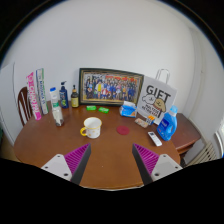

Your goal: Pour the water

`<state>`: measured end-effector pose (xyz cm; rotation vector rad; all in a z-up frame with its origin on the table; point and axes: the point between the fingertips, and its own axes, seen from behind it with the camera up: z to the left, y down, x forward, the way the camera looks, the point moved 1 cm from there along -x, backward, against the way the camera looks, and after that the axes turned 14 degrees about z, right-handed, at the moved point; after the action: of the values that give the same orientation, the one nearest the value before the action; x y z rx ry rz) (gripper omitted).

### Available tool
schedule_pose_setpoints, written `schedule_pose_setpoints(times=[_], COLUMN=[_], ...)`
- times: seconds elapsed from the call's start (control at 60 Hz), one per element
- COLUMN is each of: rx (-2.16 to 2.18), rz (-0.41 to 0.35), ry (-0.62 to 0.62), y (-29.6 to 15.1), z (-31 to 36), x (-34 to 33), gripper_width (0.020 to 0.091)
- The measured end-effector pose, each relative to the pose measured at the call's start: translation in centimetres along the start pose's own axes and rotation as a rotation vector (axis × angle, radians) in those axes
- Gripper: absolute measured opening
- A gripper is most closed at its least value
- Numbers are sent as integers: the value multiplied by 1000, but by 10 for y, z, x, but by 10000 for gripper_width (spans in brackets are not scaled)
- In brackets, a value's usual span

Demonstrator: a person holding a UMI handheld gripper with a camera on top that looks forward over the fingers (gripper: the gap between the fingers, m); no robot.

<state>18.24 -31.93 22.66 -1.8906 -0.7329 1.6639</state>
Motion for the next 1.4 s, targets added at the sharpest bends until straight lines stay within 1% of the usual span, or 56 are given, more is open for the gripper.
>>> schedule_pose_setpoints(times=[0.2,0.283,0.383,0.5,0.667,0.8,0.867,0.917,1.0,1.1,1.133,1.167,1.183,1.2,1.267,1.317,1.333,1.4], rx=[-33,-44,-49,-46,-26,-47,-50,-34,-6,1,2,6,7,12,18,20,19,7], rz=[28,33,17,-34,-106,-179,-196,-192,-196,-194,-197,-208,-218,-225,-244,-234,-230,-227], ry=[-79,-119,-171,-210,-242,-255,-239,-234,-247,-253,-254,-240,-230,-219,-210,-208,-209,-203], y=[5,3,-6,-33,-83,-121,-134,-140,-147,-147,-147,-148,-150,-150,-149,-147,-146,-148], z=[63,107,161,223,297,337,344,349,358,369,373,370,369,367,369,369,370,368], x=[12,24,38,69,140,196,226,248,278,303,308,310,310,310,309,307,307,299], gripper_width=[855,855,853,858,857,858,852,845,810,718,664,555,536,536,499,478,460,437])
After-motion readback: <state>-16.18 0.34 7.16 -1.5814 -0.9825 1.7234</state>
